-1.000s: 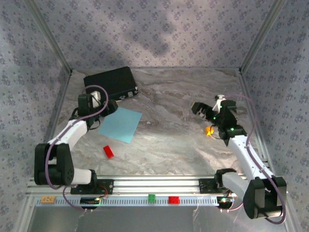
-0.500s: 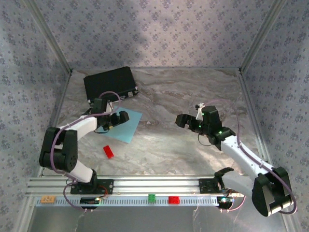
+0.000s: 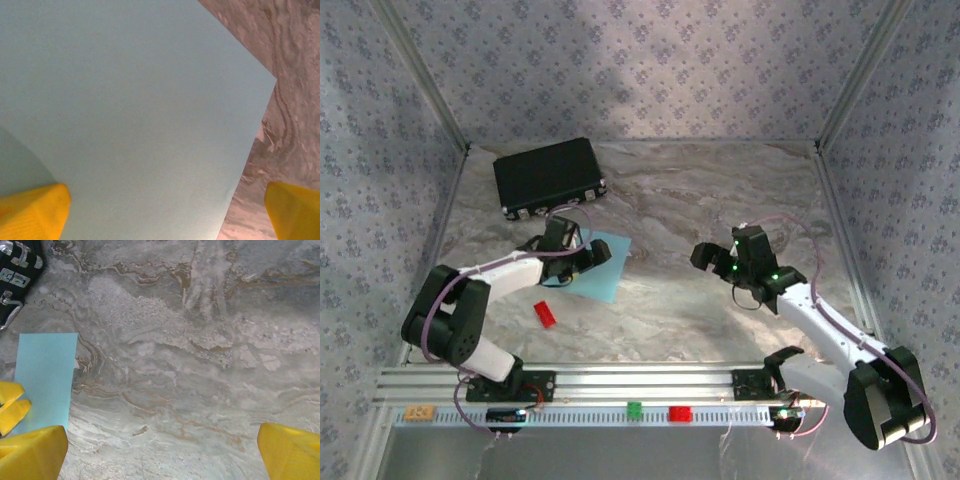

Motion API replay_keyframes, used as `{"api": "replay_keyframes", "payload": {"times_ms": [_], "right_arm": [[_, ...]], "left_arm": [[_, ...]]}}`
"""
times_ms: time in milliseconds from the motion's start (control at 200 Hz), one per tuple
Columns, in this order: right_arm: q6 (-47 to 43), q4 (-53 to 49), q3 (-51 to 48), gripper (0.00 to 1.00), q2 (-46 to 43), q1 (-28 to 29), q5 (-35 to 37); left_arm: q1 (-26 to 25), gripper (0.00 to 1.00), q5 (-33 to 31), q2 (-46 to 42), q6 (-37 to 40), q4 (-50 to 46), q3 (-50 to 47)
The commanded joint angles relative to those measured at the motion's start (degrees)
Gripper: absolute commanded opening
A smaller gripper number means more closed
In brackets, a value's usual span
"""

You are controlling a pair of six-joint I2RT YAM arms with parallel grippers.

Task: Fold a paper plane with a square sheet of paper (pick it up from the middle)
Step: Move the square sheet of paper to the center of the table.

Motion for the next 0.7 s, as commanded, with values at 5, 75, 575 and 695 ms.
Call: {"api": "replay_keyframes", "payload": {"times_ms": [5, 75, 575, 695], "right_arm": [[1.78, -1.97, 0.31, 0.99, -2.41, -0.54, 0.21], [2.2, -1.13, -0.79, 0.99, -3.83, -0.71, -0.68], [2.88, 7.14, -5.89, 0.99, -9.51, 0.12, -8.13], [2.9, 6.58, -5.4, 0.99, -8.61, 0.76, -7.72]], "left_arm": [[-6.1, 1.0, -5.12, -1.85, -12.56, -0.45, -1.84], [-9.43, 1.0, -7.48, -2.8, -15.8, -0.7, -1.14], [0.01, 1.0, 7.63, 0.15, 22.39, -22.54, 14.77], [1.38, 1.0, 9.19, 2.73, 25.67, -25.5, 16.06]]}}
